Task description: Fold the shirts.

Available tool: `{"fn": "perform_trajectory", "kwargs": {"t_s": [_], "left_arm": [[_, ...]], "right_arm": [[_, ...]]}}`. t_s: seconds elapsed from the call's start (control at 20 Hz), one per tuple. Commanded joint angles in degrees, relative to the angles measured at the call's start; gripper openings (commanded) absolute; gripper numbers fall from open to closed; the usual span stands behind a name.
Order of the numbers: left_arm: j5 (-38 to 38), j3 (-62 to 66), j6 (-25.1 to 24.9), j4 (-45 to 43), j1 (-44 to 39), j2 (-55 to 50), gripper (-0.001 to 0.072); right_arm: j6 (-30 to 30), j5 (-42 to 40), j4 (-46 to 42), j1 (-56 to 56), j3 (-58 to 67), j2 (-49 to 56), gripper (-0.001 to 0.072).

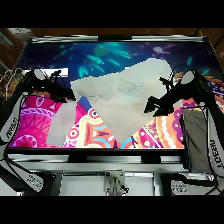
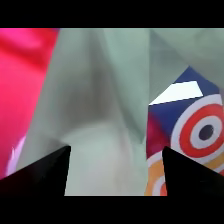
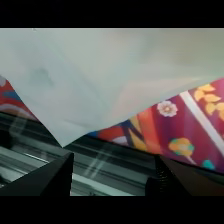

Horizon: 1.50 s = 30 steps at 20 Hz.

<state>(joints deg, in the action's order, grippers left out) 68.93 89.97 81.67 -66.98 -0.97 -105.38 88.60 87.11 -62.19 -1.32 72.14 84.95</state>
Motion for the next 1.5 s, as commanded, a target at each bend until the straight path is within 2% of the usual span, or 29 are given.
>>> {"fn": "perform_trajectory", "kwargs": {"t_s": [0.0,0.05,0.1,0.25,0.3,0.55,0.75,1.0,1.25,1.4,1.45], "left_arm": [[-4.39,0.07,-1.68,2.27,-2.49,-2.95,0.0667],[-4.85,0.07,-1.68,2.29,-2.91,-3.13,0.0575],[-5.33,0.07,-1.68,2.29,-3.06,-3.15,0.0513],[-5.29,0.09,-2.69,2.32,-2.86,-3.10,0.0113],[-5.07,0.09,-4.37,2.29,-2.78,-3.02,0.0042],[-0.02,4.20,-9.27,2.25,-2.56,-2.84,0.0042],[0.37,8.39,-9.25,2.29,-2.64,-2.10,0.0042],[1.05,9.01,-11.65,2.29,-2.62,-1.20,0.0042],[1.25,9.01,-12.04,2.29,-2.62,-0.98,0.0042],[1.22,9.01,-12.04,2.29,-2.62,-0.92,0.0042],[1.27,9.01,-12.04,2.29,-2.62,-0.87,0.0042]], "right_arm": [[0.87,-0.22,3.02,-3.43,-8.39,-2.21,0.0634],[0.76,-1.03,4.15,-4.98,-10.01,-2.21,0.0634],[0.81,-2.43,4.70,-6.54,-11.15,-2.21,0.0634],[2.95,-5.62,5.11,-10.95,-14.21,-2.21,0.0634],[3.98,-5.40,5.14,-12.15,-15.19,-2.21,0.0634],[8.26,-7.87,4.59,-18.69,-22.32,-4.83,0.0634],[9.33,-19.32,15.85,-22.49,-27.58,-6.12,0.0634],[16.90,-30.58,14.99,-27.45,-27.58,-6.12,0.0634],[26.29,-36.54,7.17,-27.82,-27.58,-5.95,0.0633],[26.25,-36.65,7.63,-27.82,-27.58,-3.78,0.0631],[26.16,-37.48,8.50,-27.82,-27.56,-3.10,0.0604]]}}
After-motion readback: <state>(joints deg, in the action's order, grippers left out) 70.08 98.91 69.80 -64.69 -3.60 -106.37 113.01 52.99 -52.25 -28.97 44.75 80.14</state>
